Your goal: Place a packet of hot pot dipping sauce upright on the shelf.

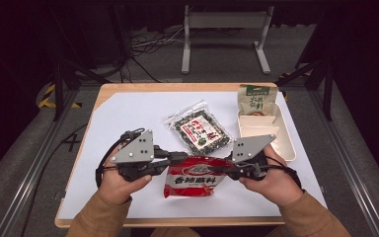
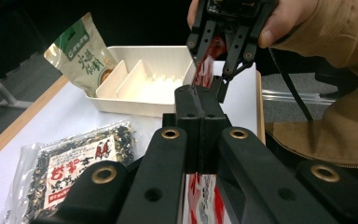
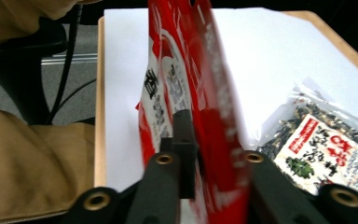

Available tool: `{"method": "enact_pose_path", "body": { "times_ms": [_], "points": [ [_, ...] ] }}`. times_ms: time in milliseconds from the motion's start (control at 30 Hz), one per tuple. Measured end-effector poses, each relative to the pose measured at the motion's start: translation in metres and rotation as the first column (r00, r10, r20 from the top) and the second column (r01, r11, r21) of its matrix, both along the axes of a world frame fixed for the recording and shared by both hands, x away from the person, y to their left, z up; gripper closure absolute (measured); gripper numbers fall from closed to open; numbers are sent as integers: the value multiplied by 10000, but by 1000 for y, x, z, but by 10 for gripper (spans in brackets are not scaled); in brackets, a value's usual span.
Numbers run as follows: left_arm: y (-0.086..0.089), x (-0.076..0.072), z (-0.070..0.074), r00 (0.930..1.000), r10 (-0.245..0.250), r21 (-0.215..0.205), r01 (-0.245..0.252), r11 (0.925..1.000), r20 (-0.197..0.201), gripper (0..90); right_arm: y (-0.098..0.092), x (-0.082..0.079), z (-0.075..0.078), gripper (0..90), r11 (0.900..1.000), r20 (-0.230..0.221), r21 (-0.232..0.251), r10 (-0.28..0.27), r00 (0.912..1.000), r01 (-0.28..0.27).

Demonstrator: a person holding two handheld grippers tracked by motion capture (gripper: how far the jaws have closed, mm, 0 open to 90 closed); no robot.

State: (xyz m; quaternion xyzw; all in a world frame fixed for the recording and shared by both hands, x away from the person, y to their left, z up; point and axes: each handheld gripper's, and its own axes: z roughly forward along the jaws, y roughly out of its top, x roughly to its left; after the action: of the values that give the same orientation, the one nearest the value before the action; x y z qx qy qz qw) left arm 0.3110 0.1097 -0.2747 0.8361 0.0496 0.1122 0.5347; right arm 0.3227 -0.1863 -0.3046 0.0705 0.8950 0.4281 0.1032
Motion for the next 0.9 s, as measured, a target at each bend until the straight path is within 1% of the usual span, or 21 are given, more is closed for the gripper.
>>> {"method": "enact_pose_path", "body": {
  "times_ms": [33,133,167,200,400,467,533,600,633,667,733,767,900],
  "points": [
    [0,0,0,10000,7,-65,-8,10000,-33,900,0,0,1,861,10000,80,-44,7,10000,-7],
    [2,1,0,9999,-62,-171,60,9998,-91,900,0,-1,5,877,10000,117,-23,-52,9999,53],
    [2,1,0,9997,-126,-225,120,9997,-229,900,0,-1,5,877,10000,93,-7,-82,9999,82],
    [2,2,-1,9998,-113,-200,109,9997,-192,899,-1,-1,7,878,9999,34,-25,-108,9999,108],
    [2,5,-4,9992,58,-266,-69,9996,-395,878,-3,-1,13,882,9997,-182,-55,-245,9995,244],
    [3,6,-4,9990,150,-288,-162,9995,-419,841,-4,-2,17,882,9996,-254,-17,-266,9993,265],
    [3,8,-5,9983,286,-292,-301,9991,-498,764,-6,-2,20,882,9996,-222,2,-274,9994,274],
    [3,9,-6,9975,459,-276,-475,9985,-539,673,-8,-2,22,882,9995,-199,-77,-303,9993,302],
    [4,10,-6,9967,531,-323,-552,9980,-620,625,-9,-2,23,882,9994,-182,-88,-334,9993,332],
    [4,11,-7,9963,556,-333,-578,9978,-652,574,-11,-1,25,882,9993,-102,-137,-346,9993,344],
    [7,14,-8,9955,469,-486,-511,9975,-826,509,-15,-1,27,882,9990,-34,-171,-421,9991,420],
    [8,15,-8,9953,503,-549,-550,9970,-832,479,-17,0,29,882,9987,6,-180,-474,9989,475],
    [13,19,-12,9918,1034,-367,-1064,9936,-754,411,-27,3,36,882,9981,57,-80,-615,9981,615]
  ]
}}
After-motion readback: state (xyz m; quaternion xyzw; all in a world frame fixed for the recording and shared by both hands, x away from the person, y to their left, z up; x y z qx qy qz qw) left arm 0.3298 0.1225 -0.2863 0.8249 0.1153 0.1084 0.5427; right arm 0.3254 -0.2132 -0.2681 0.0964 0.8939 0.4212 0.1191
